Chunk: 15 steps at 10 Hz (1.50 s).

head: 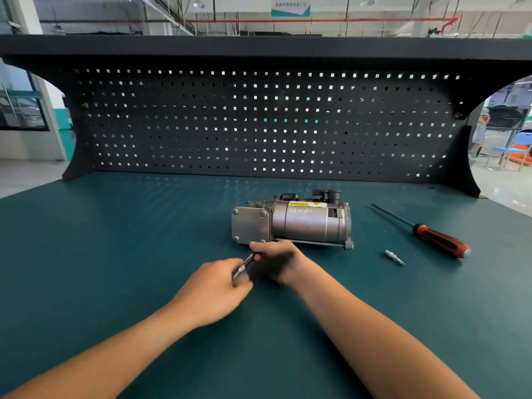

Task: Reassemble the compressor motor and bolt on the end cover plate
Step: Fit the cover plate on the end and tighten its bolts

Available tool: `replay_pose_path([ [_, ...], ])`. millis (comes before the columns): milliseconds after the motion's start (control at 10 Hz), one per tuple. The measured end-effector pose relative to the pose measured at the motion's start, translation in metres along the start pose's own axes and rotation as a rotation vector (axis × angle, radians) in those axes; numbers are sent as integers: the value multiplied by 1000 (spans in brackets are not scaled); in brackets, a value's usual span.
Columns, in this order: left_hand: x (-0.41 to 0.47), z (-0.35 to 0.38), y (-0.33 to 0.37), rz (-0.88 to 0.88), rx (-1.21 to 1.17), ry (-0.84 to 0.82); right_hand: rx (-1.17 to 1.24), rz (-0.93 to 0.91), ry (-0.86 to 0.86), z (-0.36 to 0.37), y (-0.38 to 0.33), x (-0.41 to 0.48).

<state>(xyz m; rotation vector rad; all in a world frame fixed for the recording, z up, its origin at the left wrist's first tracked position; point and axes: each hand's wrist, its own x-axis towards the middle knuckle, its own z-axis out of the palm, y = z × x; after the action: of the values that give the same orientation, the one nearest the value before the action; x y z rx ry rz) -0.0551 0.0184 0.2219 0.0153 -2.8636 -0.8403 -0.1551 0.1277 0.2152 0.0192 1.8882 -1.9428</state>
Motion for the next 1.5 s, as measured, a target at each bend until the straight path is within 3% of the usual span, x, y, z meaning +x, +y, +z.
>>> replay_pose_path([
  [100,3,-5,-3,-545,-1353,-145,88,43,-3,3,0,-1],
  [200,0,-4,-1,-715,-1867,-154,123,65,-11,3,-1,-2],
  [300,-1,3,7,-645,-1700,-198,80,51,-30,-2,0,-2],
  [400,2,4,13,-551,-1261,-92,15,39,-50,-3,1,-5],
  [600,2,-9,21,74,547,-43,-93,-31,-30,1,4,-7],
  [700,4,1,25,160,763,4,-46,-69,6,2,7,-8],
  [800,5,9,15,136,441,32,-35,-139,100,5,11,-5],
  [1000,-4,0,1,-635,-1713,-61,-20,-55,121,14,8,0],
  [1100,-2,-1,1,-659,-1855,-63,15,-30,103,12,4,-1],
  [1200,0,1,13,-614,-1510,-96,-53,-9,66,5,3,-3],
  [1300,1,-1,11,-279,-456,-97,-192,-37,57,2,4,-4],
  [1400,-2,-4,16,17,427,-67,-268,-117,92,-1,5,-3],
  [1500,-4,-1,24,72,604,-15,-290,-164,67,0,8,-2],
])
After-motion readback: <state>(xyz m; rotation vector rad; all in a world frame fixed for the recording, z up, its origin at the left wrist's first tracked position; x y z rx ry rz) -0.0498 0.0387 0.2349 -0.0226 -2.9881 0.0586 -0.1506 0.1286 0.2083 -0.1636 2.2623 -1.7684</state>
